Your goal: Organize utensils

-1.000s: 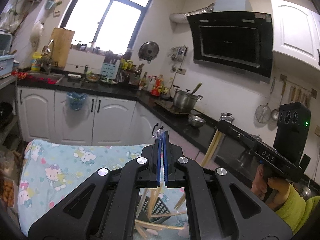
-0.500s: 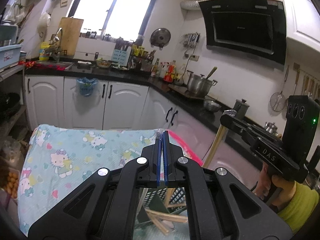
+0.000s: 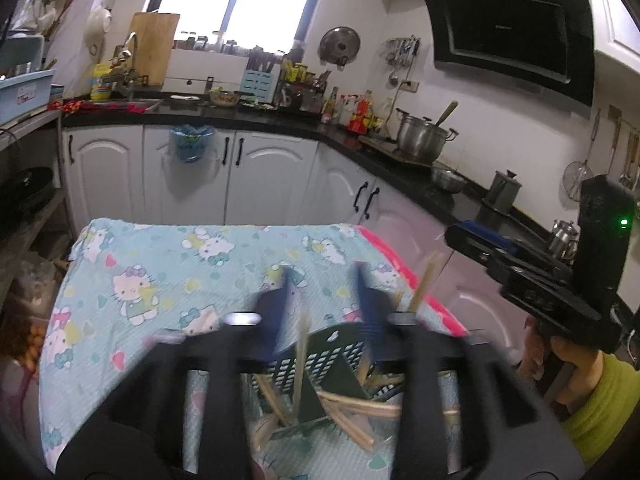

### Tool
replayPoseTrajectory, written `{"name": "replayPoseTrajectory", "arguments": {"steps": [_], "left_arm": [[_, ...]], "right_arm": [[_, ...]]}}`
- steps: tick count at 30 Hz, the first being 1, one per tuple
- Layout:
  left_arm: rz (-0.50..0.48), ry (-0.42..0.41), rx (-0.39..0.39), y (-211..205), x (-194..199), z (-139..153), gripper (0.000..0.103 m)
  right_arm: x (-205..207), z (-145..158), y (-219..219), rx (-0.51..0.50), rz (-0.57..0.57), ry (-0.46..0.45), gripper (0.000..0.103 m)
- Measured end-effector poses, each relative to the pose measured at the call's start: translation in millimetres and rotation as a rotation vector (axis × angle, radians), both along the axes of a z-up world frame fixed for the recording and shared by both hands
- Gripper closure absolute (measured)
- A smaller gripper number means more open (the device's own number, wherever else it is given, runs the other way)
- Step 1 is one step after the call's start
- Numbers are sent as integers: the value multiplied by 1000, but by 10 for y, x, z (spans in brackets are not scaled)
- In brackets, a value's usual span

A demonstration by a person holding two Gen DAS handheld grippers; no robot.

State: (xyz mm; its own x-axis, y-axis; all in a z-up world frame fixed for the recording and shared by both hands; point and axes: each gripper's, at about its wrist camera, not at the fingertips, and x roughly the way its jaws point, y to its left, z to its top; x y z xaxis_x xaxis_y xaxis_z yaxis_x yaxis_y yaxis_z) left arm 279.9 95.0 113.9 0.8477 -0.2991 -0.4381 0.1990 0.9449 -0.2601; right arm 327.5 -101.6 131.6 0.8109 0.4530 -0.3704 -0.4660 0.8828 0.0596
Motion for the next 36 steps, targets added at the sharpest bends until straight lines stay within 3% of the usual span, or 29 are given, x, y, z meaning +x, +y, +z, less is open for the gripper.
{"name": "replayPoseTrajectory", "arguments": {"steps": [2, 8, 13, 25, 30, 36], "left_arm": [[9, 10, -2, 24, -24, -8, 60], [53, 28, 4, 74, -140, 25, 26], [76, 30, -5, 111, -277, 83, 10], [109, 11, 3, 50, -814, 195, 10], [129, 63, 66, -56, -1006, -12, 10], [162, 131, 117, -135, -1178, -382, 10]], "right_arm": [[-46, -10, -28, 7, 6, 0, 52], [-205, -2, -128, 6, -13, 15, 41], [-378, 23, -223, 17, -17, 25, 35], [-972, 68, -414, 45, -28, -7, 13], [-1215, -44, -459, 43, -49, -12, 7], [-1422, -334, -423, -3, -53, 35, 6]]}}
